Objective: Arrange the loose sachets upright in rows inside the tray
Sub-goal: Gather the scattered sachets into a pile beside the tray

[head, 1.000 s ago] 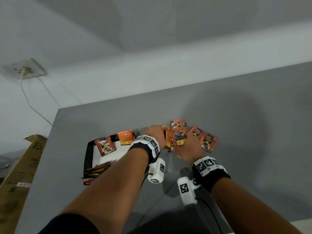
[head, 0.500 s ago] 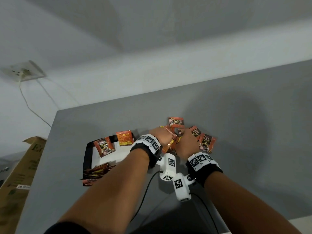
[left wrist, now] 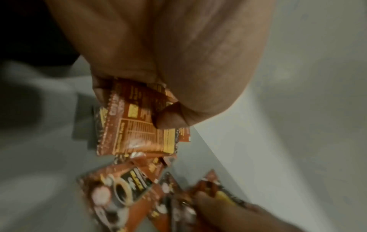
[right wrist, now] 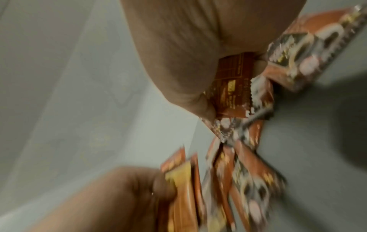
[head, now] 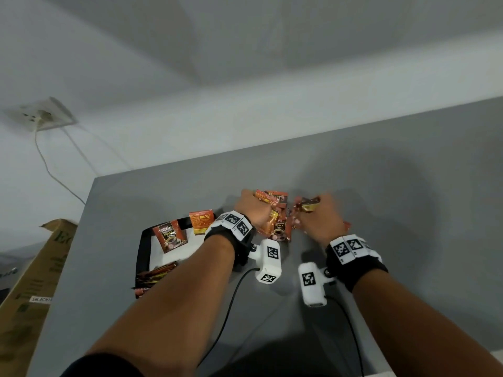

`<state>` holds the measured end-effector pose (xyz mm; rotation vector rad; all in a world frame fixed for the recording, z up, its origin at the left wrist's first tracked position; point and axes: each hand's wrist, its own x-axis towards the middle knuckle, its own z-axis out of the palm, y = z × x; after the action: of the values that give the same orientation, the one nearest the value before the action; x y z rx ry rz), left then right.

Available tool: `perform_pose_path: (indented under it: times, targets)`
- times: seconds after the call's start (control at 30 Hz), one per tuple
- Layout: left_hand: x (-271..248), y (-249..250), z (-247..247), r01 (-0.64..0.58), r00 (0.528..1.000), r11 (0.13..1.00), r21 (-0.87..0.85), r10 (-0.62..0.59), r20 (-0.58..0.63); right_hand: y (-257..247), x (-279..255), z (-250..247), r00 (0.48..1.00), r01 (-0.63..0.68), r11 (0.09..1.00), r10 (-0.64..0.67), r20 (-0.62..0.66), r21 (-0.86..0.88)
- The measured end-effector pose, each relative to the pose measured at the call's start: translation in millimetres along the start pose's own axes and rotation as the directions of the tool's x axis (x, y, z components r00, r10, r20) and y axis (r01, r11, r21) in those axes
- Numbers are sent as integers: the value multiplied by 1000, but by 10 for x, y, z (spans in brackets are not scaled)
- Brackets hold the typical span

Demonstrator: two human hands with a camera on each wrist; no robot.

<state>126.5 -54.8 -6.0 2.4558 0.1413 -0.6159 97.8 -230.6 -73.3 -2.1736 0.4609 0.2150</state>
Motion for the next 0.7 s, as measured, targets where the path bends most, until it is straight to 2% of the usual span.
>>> perform_pose_path:
  times: [0.07,0.13,0.23,0.3,0.4,0.57,0.7]
  targets:
    - [24,3,-39,-7,999,987,162,-1,52,-30,74,-180,1000,5,996,-6,-15,-90]
    - [31,27,-11,-53,996,927,372,24,83,-107,64,-328,998,59,965,-61,-3,-257]
    - [95,-17,130,-108,994,849,517,95,52,-145,73,-351,987,148,862,-98,128,-484]
    - [151,-87,242,-171,985,835,522,143,93,-154,63,-316,972,199,831,-99,215,-519]
    - [182,-161,345,-160,987,855,493,149,63,-96,72,-282,959,240,818,-118,256,-523]
    - [139,-193,324,-162,982,839,520,186,5,-14,95,-301,960,263,799,-161,230,-541]
    - [87,-176,285,-161,987,894,417,157,44,30,52,-319,967,252,821,-193,167,-513]
